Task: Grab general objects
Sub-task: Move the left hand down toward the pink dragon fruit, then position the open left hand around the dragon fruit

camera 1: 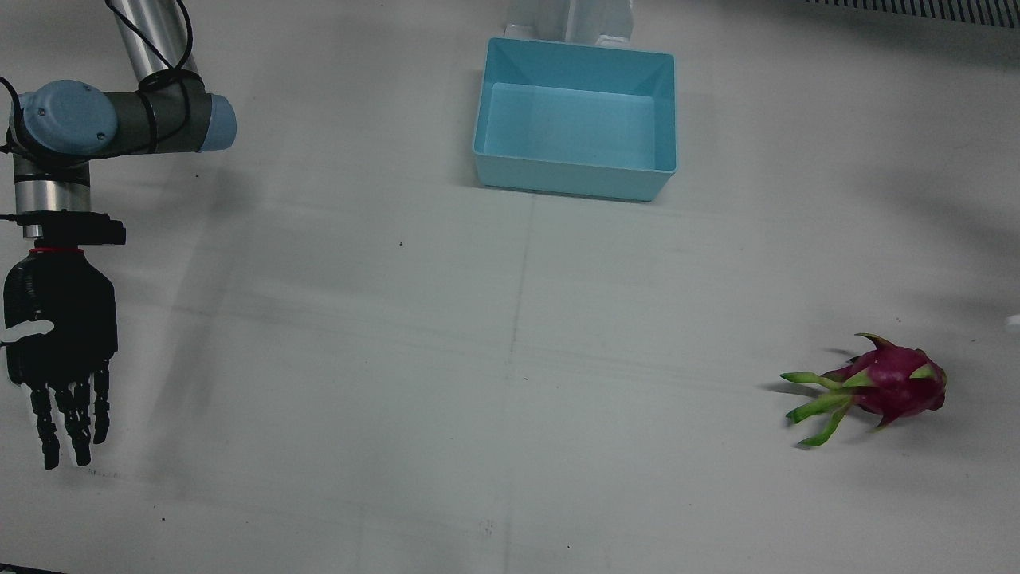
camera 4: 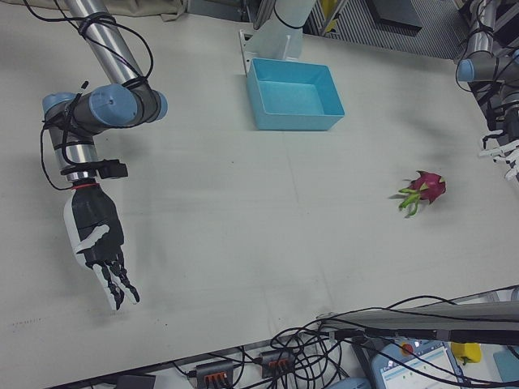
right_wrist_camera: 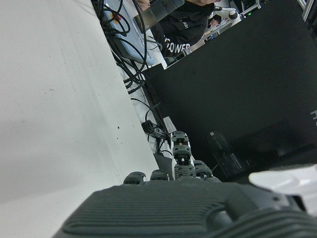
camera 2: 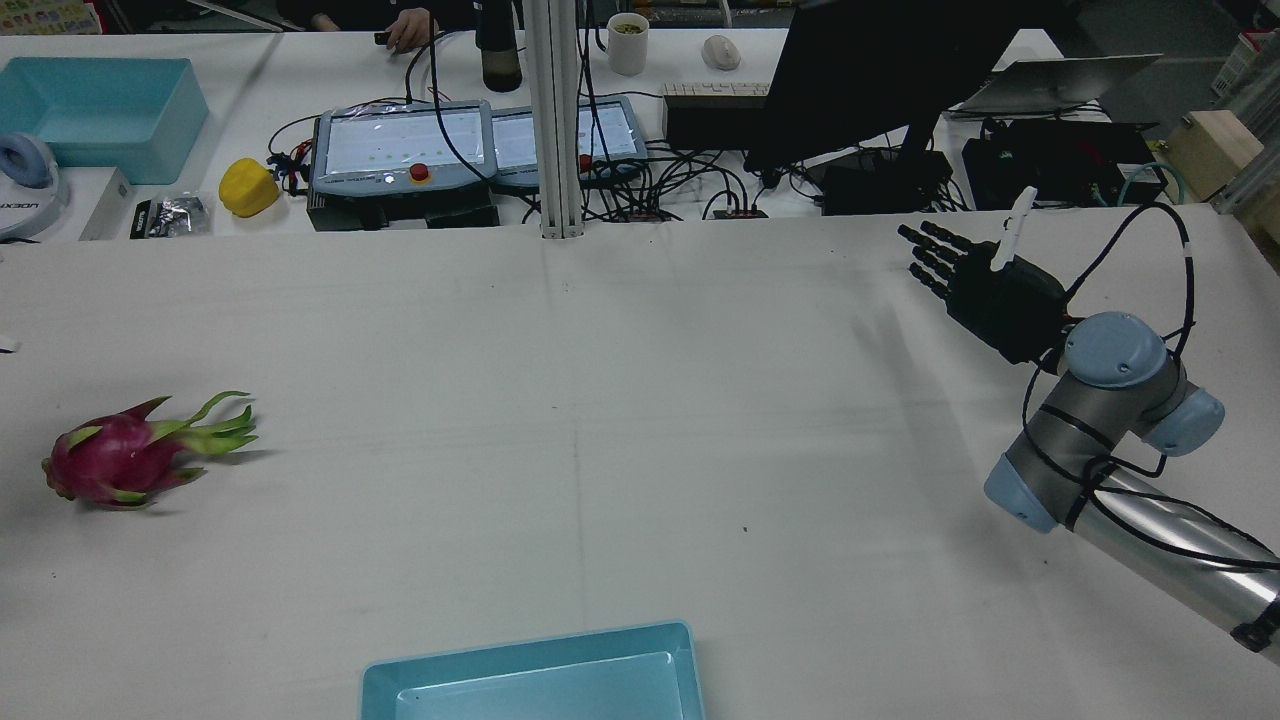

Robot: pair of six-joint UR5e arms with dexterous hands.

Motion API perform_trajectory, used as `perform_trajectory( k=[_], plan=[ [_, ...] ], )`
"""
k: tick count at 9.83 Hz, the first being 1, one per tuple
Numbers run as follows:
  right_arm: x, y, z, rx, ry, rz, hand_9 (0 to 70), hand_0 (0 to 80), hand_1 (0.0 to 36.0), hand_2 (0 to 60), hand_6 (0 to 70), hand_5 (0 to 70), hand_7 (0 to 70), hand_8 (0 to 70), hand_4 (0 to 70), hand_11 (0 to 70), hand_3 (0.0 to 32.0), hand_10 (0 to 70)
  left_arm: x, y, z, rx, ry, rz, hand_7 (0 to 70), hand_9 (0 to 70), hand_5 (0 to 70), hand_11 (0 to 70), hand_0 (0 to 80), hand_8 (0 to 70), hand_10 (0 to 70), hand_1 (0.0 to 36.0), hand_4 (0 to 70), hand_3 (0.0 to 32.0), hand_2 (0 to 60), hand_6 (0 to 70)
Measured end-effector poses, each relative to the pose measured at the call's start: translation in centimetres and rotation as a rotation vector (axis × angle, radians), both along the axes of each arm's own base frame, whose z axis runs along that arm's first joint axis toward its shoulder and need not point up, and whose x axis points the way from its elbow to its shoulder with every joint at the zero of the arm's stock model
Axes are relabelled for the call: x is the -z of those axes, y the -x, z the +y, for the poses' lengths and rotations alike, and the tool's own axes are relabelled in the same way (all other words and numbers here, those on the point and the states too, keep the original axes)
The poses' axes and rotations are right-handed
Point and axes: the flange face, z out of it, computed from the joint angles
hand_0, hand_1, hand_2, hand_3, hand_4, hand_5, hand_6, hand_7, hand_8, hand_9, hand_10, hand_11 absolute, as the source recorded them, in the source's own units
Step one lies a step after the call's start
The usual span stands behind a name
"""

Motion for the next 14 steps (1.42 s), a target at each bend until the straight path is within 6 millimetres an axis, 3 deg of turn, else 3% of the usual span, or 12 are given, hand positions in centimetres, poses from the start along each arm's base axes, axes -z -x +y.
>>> perform_trajectory(
  k=[1,2,3,4,6,7,8,9,10,12,13,14],
  plan=[
    [0.0,0.0,0.0,0.0,0.0,0.0,0.0,0.0,0.0,0.0,0.0,0.0,0.0,0.0,0.0,0.0,0.0,0.0,-0.1,-0.7,-0.3,-0.004,0.013,-0.07,70.0,13.8,4.1,0.0,49.0,0.0,0.0,36.0,0.0,32.0,60.0,0.0],
    [0.0,0.0,0.0,0.0,-0.001,0.0,0.0,0.0,0.0,0.0,0.0,0.0,0.0,0.0,0.0,0.0,0.0,0.0,-0.6,-1.3,-0.4,-0.009,0.027,-0.122,37.6,6.1,0.6,0.0,28.9,0.0,0.0,34.3,0.0,32.0,60.0,0.0],
    [0.0,0.0,0.0,-0.001,-0.001,-0.001,0.0,0.0,0.0,0.0,0.0,0.0,0.0,0.0,0.0,0.0,0.0,0.0,-1.4,-1.6,-0.3,-0.011,0.045,-0.162,3.4,0.0,0.0,0.0,0.0,0.0,0.0,14.2,0.0,32.0,60.0,0.0],
    [0.0,0.0,0.0,-0.001,-0.001,-0.001,0.0,0.0,0.0,0.0,0.0,0.0,0.0,0.0,0.0,0.0,0.0,0.0,-2.5,-1.8,-0.2,-0.011,0.063,-0.203,0.3,0.0,0.0,0.0,0.0,0.0,0.0,8.0,0.0,32.0,60.0,0.0],
    [0.0,0.0,0.0,0.0,-0.001,0.0,0.0,0.0,0.0,0.0,0.0,0.0,0.0,0.0,0.0,0.0,0.0,0.0,-4.1,-2.4,0.2,-0.034,0.069,-0.268,5.1,0.0,0.0,0.0,0.0,0.0,0.0,8.0,0.0,32.0,55.9,0.0],
    [0.0,0.0,0.0,0.0,0.0,0.0,0.0,0.0,0.0,0.0,0.0,0.0,0.0,0.0,0.0,0.0,0.0,0.0,-4.4,-2.9,0.5,-0.05,0.055,-0.309,17.0,2.0,0.0,0.0,6.4,0.0,0.0,14.6,0.0,32.0,60.0,0.0],
    [0.0,0.0,0.0,0.0,0.0,0.0,0.0,0.0,0.0,0.0,0.0,0.0,0.0,0.0,0.0,0.0,0.0,0.0,-4.6,-3.5,0.7,-0.065,0.041,-0.339,27.8,4.1,0.0,0.0,31.7,0.0,0.0,26.6,0.0,32.0,60.0,0.0],
    [0.0,0.0,0.0,0.0,0.0,0.0,0.0,0.0,0.0,0.0,0.0,0.0,0.0,0.0,0.0,0.0,0.0,0.0,-4.7,-4.5,1.0,-0.083,0.031,-0.357,39.2,6.4,1.0,0.0,43.8,0.0,0.0,34.4,0.0,32.0,60.0,0.0],
    [0.0,0.0,0.0,0.0,0.001,0.001,0.0,0.0,0.0,0.0,0.0,0.0,0.0,0.0,0.0,0.0,0.0,0.0,-4.7,-5.3,1.1,-0.091,0.023,-0.363,47.3,8.0,1.1,0.0,43.9,0.0,0.0,34.1,0.0,32.0,60.0,0.0],
    [-0.1,0.0,0.0,0.0,0.001,0.001,0.0,0.0,0.0,0.0,0.0,0.0,0.0,0.0,0.0,0.0,0.0,0.0,-4.7,-7.2,1.4,-0.089,0.011,-0.354,51.1,8.8,0.0,0.0,38.4,0.0,0.0,29.4,0.0,32.0,60.0,0.0],
    [0.0,0.0,0.0,0.0,0.001,0.0,0.0,0.0,0.0,0.0,0.0,0.0,0.0,0.0,0.0,0.0,0.0,0.0,-4.8,-8.7,1.6,-0.082,0.006,-0.349,46.4,7.8,0.0,0.0,36.9,0.0,0.0,28.6,0.0,32.0,60.0,0.0],
    [0.0,0.0,0.0,0.0,0.0,0.0,0.0,0.0,0.0,0.0,0.0,0.0,0.0,0.0,0.0,0.0,0.0,0.0,-5.0,-10.4,1.9,-0.08,-0.001,-0.349,22.4,3.0,0.0,0.0,33.2,0.0,0.0,26.6,0.0,32.0,60.0,0.0]
  ],
)
